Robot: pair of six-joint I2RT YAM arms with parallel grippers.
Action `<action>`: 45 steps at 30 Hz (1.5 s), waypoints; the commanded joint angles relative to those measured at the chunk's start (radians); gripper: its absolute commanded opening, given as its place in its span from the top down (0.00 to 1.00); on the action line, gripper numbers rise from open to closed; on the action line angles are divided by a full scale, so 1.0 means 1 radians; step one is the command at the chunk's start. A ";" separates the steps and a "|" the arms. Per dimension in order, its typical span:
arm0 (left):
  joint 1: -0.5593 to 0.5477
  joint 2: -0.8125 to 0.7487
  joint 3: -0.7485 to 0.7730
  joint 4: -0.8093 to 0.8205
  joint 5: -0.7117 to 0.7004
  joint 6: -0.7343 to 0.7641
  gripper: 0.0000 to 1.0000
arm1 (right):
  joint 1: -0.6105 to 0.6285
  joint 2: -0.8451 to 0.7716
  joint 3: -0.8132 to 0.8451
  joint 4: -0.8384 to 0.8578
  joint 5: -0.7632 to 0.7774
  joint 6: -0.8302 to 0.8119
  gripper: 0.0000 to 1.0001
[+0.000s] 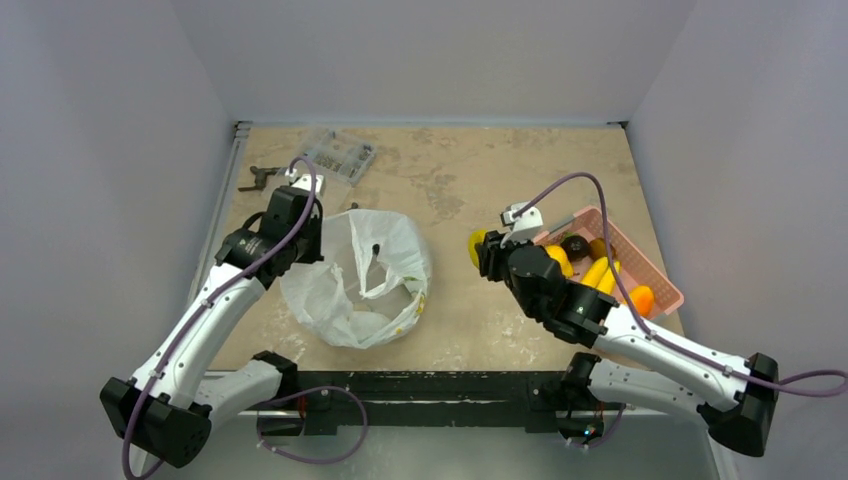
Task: Take the fake fruits out of the plastic bag
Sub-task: Place the fake fruit in the bin.
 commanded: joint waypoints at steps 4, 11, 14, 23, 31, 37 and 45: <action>0.005 0.019 0.005 0.031 0.011 -0.009 1.00 | -0.098 0.133 0.044 0.106 0.346 0.007 1.00; 0.003 0.023 0.002 0.040 0.053 -0.004 1.00 | -0.556 0.052 -0.067 0.065 0.137 0.308 1.00; 0.003 0.023 0.004 0.039 0.067 -0.002 1.00 | -0.680 0.034 -0.127 0.017 0.172 0.391 1.00; 0.003 0.024 0.004 0.043 0.107 -0.003 1.00 | -0.937 0.094 -0.223 0.034 -0.007 0.479 0.96; 0.003 0.011 0.003 0.046 0.115 -0.002 1.00 | -0.957 0.135 -0.225 -0.008 0.019 0.514 0.60; 0.003 0.013 0.005 0.042 0.129 -0.001 1.00 | -0.957 0.113 -0.215 0.031 -0.081 0.430 0.31; 0.003 0.017 0.007 0.045 0.146 -0.004 1.00 | -0.904 -0.019 -0.206 0.182 -0.494 0.274 0.29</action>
